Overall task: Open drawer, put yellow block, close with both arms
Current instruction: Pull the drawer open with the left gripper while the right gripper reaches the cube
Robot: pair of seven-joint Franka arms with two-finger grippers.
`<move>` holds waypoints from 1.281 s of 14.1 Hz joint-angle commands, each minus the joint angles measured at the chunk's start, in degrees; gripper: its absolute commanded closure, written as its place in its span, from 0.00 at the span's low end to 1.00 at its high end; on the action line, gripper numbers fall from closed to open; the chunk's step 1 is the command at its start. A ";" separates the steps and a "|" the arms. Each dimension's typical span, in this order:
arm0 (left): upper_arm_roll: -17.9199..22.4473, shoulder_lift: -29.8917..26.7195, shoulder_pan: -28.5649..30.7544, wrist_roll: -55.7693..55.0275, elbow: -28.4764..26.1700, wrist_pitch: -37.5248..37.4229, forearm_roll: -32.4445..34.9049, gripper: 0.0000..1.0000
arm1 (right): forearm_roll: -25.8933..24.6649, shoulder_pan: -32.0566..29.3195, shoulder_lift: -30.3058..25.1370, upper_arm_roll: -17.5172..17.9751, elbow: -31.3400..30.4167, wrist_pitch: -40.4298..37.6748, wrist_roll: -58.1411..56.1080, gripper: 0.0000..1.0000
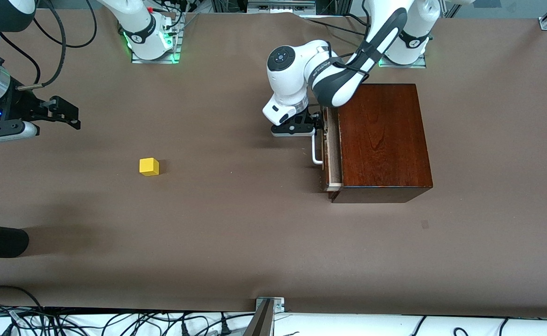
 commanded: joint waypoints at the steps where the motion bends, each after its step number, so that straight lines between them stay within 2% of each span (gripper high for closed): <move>1: -1.20 8.46 -3.88 -2.55 8.96 7.99 0.13 0.00 | 0.54 -0.79 1.36 0.32 1.16 0.91 -0.66 0.00; 4: -1.20 8.64 -4.33 -2.46 10.12 7.89 0.13 0.00 | 0.63 -1.15 2.68 0.32 0.98 4.26 -0.75 0.00; 9: -1.29 9.08 -5.38 -2.73 10.65 7.89 0.04 0.00 | 0.11 -0.62 4.52 0.50 0.98 4.88 -0.75 0.00; 13: -1.37 8.91 -5.47 -2.55 10.65 7.72 0.13 0.00 | 0.28 -0.88 7.86 0.59 0.89 4.17 -0.75 0.00; 15: -1.46 8.55 -5.47 -2.20 10.91 5.88 0.13 0.00 | 0.80 -1.32 11.81 0.33 1.07 4.17 -0.65 0.00; 18: -2.87 9.17 -5.65 -1.76 14.16 0.87 0.13 0.00 | 1.33 -1.14 11.74 0.67 -4.00 6.18 -0.31 0.00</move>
